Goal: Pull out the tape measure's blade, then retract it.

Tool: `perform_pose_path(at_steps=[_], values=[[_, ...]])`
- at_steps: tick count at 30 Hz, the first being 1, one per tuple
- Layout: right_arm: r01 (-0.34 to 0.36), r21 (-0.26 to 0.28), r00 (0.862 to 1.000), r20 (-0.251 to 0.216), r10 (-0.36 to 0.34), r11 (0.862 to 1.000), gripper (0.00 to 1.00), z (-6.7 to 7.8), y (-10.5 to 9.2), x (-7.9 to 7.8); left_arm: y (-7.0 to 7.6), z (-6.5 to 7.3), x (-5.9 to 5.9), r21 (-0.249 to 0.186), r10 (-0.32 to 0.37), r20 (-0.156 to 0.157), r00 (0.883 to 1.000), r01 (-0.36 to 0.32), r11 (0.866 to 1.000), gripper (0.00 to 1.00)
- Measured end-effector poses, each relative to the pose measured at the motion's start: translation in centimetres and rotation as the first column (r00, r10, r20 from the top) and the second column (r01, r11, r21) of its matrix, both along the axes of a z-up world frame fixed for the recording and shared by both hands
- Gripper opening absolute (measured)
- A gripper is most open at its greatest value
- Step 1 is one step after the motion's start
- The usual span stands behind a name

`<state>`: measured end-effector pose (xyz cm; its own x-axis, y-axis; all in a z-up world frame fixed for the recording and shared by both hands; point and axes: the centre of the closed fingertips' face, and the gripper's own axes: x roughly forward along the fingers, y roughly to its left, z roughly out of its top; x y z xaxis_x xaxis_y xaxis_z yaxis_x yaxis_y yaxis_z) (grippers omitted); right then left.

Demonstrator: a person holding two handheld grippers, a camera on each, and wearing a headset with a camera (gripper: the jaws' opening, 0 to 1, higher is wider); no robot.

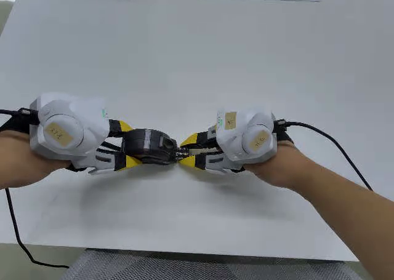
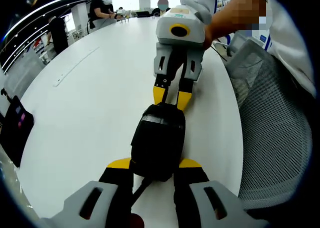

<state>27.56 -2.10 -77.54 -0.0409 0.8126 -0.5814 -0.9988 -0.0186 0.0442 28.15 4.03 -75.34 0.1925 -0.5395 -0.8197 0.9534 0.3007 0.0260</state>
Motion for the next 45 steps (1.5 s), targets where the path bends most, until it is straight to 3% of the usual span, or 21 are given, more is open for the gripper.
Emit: perform_pose_path(at_steps=[45], values=[[0.016, -0.07, 1.0, 0.015, -0.015, 0.997, 0.11, 0.3, -5.8, 0.0, -0.1, 0.1, 0.0, -0.004, 0.008, 0.002, 1.0, -0.008, 1.0, 0.25]])
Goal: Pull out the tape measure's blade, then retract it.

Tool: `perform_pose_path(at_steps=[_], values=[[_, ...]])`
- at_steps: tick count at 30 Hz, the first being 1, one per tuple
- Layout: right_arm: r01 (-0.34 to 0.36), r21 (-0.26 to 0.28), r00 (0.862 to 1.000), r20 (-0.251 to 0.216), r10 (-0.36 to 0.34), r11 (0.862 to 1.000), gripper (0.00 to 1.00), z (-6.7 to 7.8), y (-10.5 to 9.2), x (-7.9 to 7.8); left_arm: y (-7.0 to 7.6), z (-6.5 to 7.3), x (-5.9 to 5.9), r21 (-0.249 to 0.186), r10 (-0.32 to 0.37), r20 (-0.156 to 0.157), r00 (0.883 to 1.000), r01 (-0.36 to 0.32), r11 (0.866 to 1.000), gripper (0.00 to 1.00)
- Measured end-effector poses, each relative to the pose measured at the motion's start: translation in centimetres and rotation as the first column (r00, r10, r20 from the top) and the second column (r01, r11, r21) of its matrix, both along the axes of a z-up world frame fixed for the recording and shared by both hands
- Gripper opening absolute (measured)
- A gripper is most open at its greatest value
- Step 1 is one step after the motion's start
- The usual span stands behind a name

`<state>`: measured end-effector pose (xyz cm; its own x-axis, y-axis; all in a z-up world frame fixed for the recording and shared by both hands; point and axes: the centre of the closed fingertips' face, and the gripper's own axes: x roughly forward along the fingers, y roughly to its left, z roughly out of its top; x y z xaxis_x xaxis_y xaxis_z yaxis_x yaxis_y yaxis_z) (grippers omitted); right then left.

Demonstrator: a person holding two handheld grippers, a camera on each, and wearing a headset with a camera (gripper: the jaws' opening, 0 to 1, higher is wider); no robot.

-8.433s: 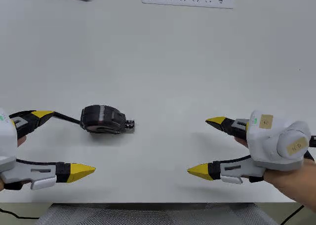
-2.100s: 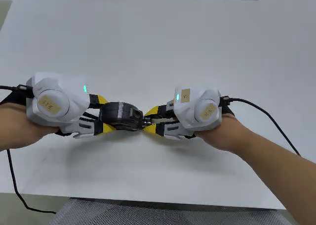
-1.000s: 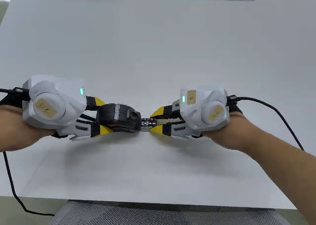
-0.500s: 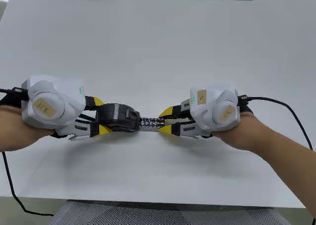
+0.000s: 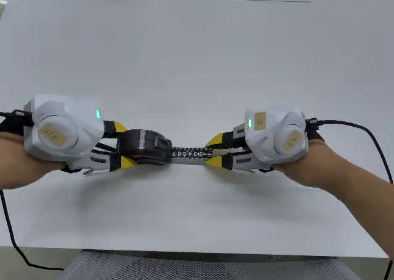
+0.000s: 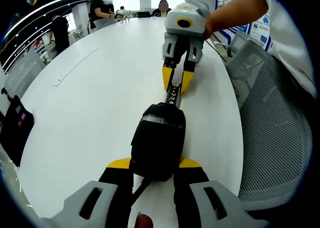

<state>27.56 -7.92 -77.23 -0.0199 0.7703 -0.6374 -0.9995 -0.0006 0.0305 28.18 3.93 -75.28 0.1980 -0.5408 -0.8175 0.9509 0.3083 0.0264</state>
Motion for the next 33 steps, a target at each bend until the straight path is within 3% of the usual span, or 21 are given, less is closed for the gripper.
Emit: perform_pose_path(at_steps=[33], values=[[0.011, -0.064, 1.0, 0.004, -0.011, 0.998, 0.1, -0.2, -4.6, 0.0, -0.2, 0.0, -0.1, -0.001, 0.003, 0.002, 1.0, -0.003, 1.0, 0.25]])
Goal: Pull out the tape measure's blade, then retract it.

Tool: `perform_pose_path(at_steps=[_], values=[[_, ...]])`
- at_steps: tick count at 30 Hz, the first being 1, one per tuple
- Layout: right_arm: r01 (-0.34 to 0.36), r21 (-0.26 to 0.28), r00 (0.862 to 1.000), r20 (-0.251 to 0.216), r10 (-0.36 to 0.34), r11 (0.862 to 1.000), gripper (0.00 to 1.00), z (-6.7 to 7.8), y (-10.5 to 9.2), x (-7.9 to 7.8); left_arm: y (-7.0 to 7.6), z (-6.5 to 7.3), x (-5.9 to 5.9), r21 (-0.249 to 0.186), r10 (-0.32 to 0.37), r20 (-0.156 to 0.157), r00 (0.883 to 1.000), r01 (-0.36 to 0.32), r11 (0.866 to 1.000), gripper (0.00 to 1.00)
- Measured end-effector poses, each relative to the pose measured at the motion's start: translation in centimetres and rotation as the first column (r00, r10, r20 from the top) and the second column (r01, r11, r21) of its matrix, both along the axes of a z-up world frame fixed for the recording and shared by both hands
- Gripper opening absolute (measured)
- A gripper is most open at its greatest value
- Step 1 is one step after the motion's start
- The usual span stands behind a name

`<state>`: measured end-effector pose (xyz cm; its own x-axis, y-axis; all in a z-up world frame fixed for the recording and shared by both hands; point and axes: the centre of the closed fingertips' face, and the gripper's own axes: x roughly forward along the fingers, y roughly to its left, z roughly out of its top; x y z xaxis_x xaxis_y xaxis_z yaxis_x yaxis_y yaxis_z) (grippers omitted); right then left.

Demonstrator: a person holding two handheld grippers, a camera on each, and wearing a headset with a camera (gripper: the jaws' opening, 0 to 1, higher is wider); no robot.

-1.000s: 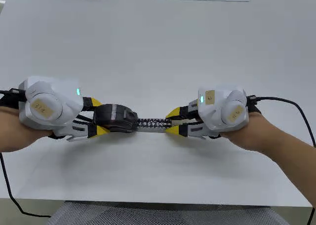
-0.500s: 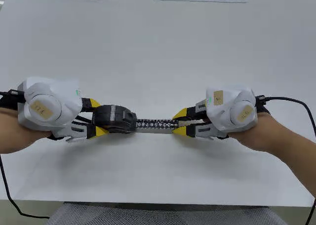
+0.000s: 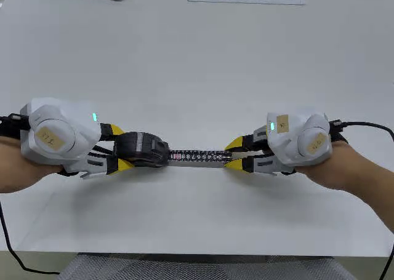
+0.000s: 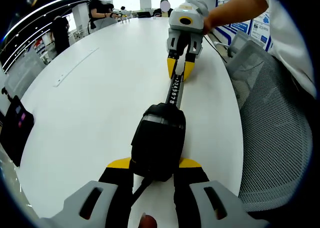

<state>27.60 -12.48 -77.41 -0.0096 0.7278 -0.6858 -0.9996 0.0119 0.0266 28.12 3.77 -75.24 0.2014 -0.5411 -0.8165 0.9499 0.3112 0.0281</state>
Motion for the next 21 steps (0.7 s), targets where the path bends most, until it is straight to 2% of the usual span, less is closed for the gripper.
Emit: perform_pose_path(at_steps=[21], values=[[0.01, -0.045, 1.0, 0.01, -0.009, 0.999, 0.1, -0.2, -2.9, 0.4, 0.0, 0.0, 0.0, -0.005, 0.011, -0.001, 1.0, -0.011, 1.0, 0.25]])
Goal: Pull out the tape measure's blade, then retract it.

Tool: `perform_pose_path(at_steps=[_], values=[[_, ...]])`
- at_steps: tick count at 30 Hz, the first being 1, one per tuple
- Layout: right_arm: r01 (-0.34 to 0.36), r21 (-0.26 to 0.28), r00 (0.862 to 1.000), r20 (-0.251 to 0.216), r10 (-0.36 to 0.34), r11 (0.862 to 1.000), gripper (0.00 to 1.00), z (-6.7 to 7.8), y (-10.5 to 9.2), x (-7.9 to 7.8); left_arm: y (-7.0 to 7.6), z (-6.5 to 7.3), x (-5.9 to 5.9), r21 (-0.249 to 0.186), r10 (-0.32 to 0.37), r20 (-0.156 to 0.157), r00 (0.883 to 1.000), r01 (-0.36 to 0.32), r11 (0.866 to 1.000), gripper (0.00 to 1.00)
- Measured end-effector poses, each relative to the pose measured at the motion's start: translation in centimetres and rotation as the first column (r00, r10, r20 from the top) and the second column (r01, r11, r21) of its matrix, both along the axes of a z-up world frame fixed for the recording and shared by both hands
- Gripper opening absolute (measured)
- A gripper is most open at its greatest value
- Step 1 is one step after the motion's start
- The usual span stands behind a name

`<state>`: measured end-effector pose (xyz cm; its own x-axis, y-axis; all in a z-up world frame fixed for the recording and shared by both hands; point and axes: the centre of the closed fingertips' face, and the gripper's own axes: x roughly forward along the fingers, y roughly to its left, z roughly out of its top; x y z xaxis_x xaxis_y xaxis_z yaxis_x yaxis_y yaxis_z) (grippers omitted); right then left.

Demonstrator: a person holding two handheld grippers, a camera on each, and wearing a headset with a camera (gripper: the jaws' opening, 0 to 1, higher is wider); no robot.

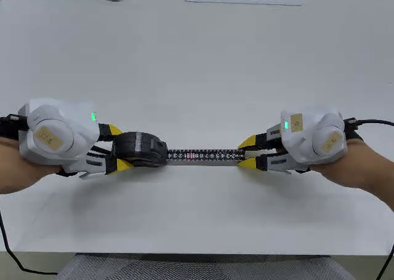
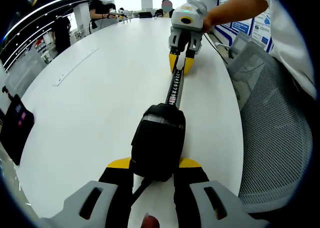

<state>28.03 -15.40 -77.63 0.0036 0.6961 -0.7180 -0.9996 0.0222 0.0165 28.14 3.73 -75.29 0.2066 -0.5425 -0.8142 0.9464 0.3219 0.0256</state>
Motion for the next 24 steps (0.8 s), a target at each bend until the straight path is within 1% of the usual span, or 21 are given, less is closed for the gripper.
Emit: perform_pose_path(at_steps=[19, 24], values=[[0.02, -0.029, 1.0, -0.002, -0.02, 0.999, 0.1, -0.1, -1.8, -0.1, 0.0, 0.0, 0.0, 0.008, -0.002, -0.002, 1.0, 0.002, 1.0, 0.26], [0.028, -0.038, 1.0, -0.002, -0.028, 0.999, 0.1, -0.1, -2.5, -0.1, 0.0, 0.0, 0.0, 0.008, 0.0, -0.001, 1.0, 0.0, 1.0, 0.26]])
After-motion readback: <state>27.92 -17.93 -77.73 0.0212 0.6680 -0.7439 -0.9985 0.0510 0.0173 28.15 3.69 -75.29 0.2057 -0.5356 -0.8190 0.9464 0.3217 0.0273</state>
